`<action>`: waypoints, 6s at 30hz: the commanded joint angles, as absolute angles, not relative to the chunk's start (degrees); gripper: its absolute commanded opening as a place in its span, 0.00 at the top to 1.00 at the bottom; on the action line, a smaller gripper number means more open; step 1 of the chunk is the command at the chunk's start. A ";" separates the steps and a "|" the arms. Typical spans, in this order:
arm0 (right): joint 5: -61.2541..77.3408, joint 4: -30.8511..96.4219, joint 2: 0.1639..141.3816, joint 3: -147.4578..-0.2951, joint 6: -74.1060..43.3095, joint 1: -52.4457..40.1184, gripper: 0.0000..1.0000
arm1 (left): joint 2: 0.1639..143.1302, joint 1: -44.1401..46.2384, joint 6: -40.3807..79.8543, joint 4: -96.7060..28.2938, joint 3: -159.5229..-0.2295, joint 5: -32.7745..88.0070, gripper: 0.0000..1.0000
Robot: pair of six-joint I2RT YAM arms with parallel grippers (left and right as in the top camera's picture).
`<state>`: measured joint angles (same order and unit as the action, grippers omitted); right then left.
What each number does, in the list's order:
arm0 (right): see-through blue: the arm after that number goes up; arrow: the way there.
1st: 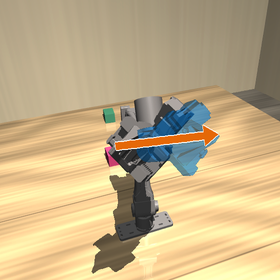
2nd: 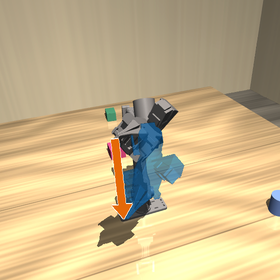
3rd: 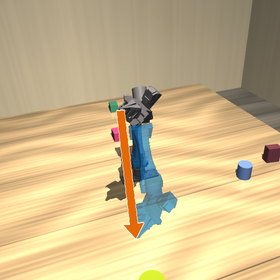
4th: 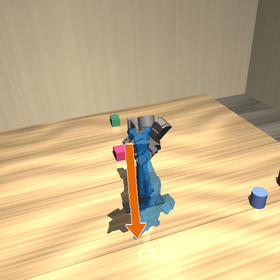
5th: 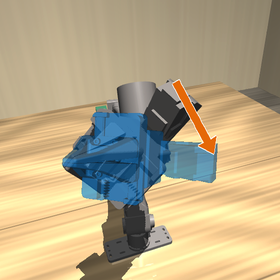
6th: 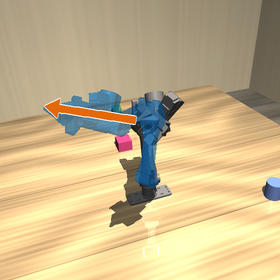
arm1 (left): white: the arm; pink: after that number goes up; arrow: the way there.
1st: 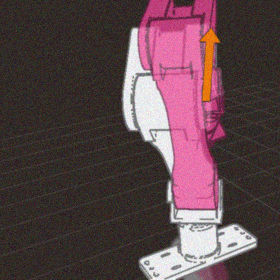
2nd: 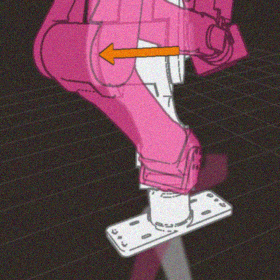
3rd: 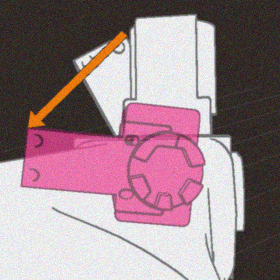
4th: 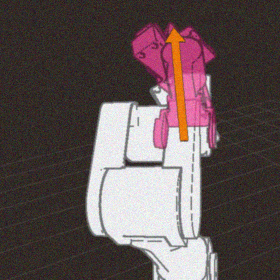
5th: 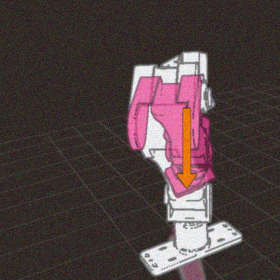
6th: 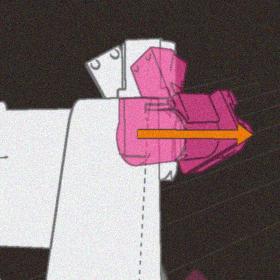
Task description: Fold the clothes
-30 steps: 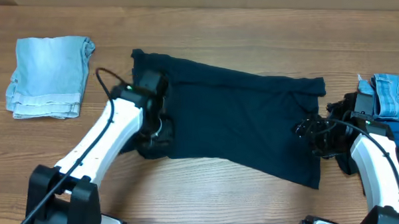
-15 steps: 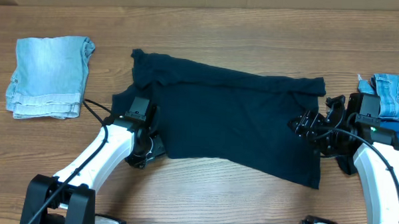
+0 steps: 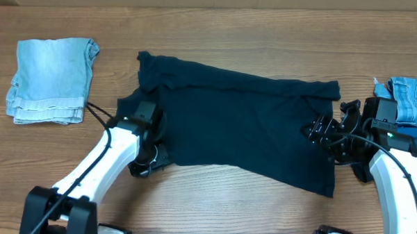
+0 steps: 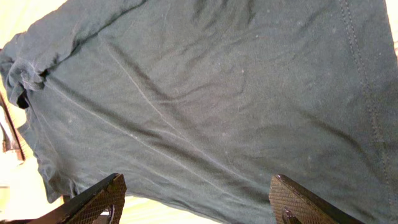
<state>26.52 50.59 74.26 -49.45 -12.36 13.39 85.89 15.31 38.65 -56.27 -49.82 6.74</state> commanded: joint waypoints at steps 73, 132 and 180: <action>15.09 58.70 73.63 -50.96 -17.78 13.26 0.21 | 86.89 5.65 37.65 -37.50 -41.06 1.06 0.47; 4.54 62.22 76.69 -43.13 -33.01 17.37 0.34 | 96.75 3.40 25.65 -35.38 -61.71 -0.38 0.78; 12.51 62.33 67.96 -47.40 -26.26 17.39 0.96 | 96.75 3.40 25.67 -36.07 -61.71 -0.38 0.76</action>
